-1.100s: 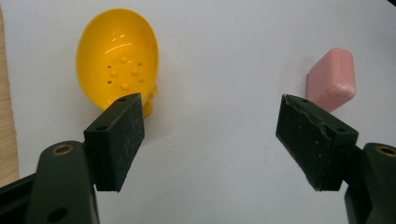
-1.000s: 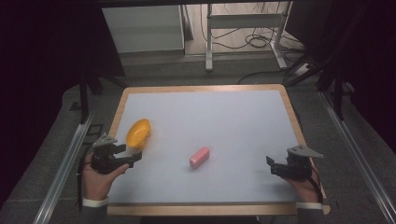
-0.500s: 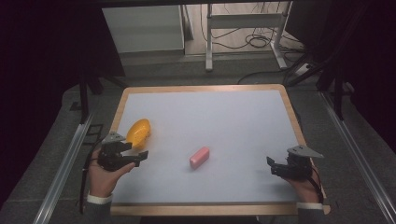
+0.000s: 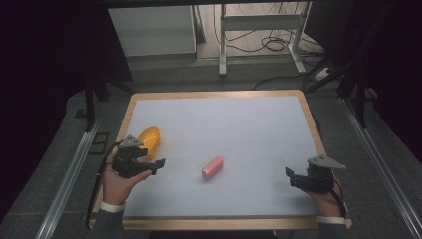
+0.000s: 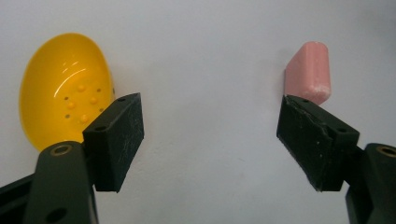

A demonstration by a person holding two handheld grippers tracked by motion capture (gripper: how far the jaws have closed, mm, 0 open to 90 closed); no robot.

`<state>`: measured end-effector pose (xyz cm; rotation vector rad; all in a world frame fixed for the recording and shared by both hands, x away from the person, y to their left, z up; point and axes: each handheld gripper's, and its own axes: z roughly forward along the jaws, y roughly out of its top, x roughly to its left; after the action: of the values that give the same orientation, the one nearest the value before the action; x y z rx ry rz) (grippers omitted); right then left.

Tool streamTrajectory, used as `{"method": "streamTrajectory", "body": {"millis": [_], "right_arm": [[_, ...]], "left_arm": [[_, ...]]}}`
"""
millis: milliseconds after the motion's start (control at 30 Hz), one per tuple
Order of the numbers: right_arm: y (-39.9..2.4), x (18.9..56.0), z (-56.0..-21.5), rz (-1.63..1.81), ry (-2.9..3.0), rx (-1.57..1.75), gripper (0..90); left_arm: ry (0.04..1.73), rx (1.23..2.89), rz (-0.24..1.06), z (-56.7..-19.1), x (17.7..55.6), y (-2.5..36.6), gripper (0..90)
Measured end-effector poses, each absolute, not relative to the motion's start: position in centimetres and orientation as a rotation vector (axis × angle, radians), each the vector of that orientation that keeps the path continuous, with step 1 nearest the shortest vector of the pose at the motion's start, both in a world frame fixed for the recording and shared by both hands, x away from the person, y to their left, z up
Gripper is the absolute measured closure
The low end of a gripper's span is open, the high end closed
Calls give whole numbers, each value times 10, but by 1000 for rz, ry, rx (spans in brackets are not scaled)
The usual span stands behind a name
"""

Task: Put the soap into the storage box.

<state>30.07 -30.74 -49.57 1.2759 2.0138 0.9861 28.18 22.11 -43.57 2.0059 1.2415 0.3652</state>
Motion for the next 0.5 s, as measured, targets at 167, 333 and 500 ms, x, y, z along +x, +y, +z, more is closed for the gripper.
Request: {"method": "streamTrajectory", "body": {"millis": [167, 333, 500], "right_arm": [[-308, 301, -497, 974, 2015, 1282, 106], [-308, 301, -498, 965, 2017, 1282, 106], [-308, 302, -499, 956, 2020, 1284, 106]], "left_arm": [[1224, 2029, 366, -433, 285, 215, 230], [1213, 2042, 356, -432, 286, 210, 225], [1200, 2060, 362, -429, 288, 204, 220]]}}
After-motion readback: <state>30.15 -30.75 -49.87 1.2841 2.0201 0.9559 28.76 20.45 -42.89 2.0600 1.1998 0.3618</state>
